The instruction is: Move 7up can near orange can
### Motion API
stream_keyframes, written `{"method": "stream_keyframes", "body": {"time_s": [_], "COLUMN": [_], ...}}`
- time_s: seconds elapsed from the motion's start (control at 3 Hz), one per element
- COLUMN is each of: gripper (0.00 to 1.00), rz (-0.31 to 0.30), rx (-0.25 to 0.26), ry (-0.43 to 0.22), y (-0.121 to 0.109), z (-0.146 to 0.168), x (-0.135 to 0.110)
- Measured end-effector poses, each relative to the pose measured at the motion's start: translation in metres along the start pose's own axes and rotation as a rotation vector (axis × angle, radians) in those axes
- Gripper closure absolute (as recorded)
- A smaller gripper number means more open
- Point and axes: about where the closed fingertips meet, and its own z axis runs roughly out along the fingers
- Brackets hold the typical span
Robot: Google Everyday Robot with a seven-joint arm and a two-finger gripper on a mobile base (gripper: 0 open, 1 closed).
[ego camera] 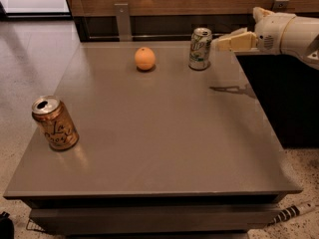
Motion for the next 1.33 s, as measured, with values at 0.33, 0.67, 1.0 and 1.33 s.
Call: {"method": "stream_keyframes", "body": {"time_s": [0.33, 0.67, 1.0, 1.33], "gripper": [0.0, 0.0, 0.0, 0.0], "rz": [0.036, 0.069, 0.097, 0.128], "rx": [-0.082, -0.133, -0.154, -0.157], "ry": [-0.03, -0.056, -0.089, -0.129], "y": [0.009, 0.017, 0.023, 0.025], "z": [0.033, 0.059, 0.08, 0.094], "x": [0.014, 0.028, 0.042, 0.054]}}
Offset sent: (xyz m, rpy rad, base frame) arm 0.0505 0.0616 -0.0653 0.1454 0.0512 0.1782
